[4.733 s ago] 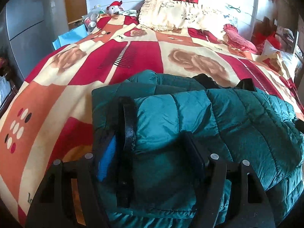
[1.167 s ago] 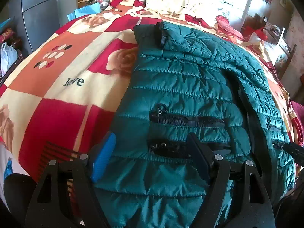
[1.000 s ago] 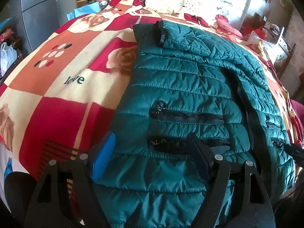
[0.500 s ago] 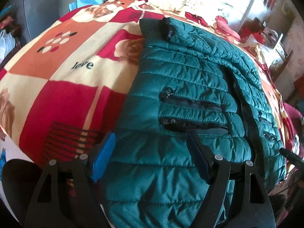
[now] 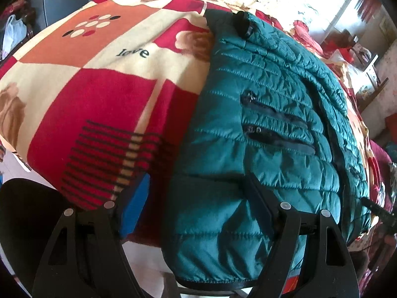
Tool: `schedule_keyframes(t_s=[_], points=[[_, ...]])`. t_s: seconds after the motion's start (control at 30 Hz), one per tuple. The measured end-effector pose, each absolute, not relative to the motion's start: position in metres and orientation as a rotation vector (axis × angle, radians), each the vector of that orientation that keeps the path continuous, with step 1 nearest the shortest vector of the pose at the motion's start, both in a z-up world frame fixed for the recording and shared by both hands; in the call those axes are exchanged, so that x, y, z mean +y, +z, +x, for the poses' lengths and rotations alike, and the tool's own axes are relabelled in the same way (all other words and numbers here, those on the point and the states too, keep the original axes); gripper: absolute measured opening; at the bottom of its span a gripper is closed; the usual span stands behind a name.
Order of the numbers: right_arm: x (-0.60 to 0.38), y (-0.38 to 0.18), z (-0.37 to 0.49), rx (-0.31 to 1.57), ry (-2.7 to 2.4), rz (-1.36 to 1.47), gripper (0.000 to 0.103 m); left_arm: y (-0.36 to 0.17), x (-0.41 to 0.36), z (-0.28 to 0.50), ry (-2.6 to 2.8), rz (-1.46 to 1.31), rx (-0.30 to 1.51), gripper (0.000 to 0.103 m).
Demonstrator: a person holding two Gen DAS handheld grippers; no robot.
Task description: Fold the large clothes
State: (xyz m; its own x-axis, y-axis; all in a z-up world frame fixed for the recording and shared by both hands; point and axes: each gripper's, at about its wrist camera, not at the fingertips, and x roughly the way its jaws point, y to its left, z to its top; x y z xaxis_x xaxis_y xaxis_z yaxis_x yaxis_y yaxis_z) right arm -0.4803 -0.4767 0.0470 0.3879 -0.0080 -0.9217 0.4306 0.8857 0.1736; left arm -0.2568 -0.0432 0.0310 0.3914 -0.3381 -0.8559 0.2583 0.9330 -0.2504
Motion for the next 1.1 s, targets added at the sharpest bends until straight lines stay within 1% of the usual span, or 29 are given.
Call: schedule_keyframes(t_s=[0.17,0.3,0.6,0.73,1.0,1.07,1.1], points=[[-0.477,0.043,-0.478,1.154,-0.243,0.462,0.084,0.028,-0.045,-0.262,-0.396,-0.075,1.119,0.078],[-0.471,0.042,-0.478,1.157,-0.218,0.433,0.084,0.027,-0.044,-0.263,-0.402,-0.074,1.122,0.078],[-0.473,0.037,-0.475,1.168,-0.208,0.463,0.086,0.027,-0.025,-0.264,-0.412,-0.191,1.125,0.078],[-0.472,0.039,-0.474,1.165,-0.187,0.469,0.087,0.028,-0.039,-0.272,-0.452,-0.103,1.128,0.078],[-0.472,0.043,-0.475,1.122,-0.118,0.534,0.088,0.027,-0.047,-0.274,-0.492,-0.056,1.138,0.078],[-0.471,0.039,-0.475,1.13,-0.118,0.524,0.088,0.028,-0.048,-0.274,-0.494,-0.061,1.15,0.078],[-0.469,0.04,-0.474,1.127,-0.117,0.503,0.085,0.028,-0.05,-0.274,-0.501,-0.058,1.153,0.078]])
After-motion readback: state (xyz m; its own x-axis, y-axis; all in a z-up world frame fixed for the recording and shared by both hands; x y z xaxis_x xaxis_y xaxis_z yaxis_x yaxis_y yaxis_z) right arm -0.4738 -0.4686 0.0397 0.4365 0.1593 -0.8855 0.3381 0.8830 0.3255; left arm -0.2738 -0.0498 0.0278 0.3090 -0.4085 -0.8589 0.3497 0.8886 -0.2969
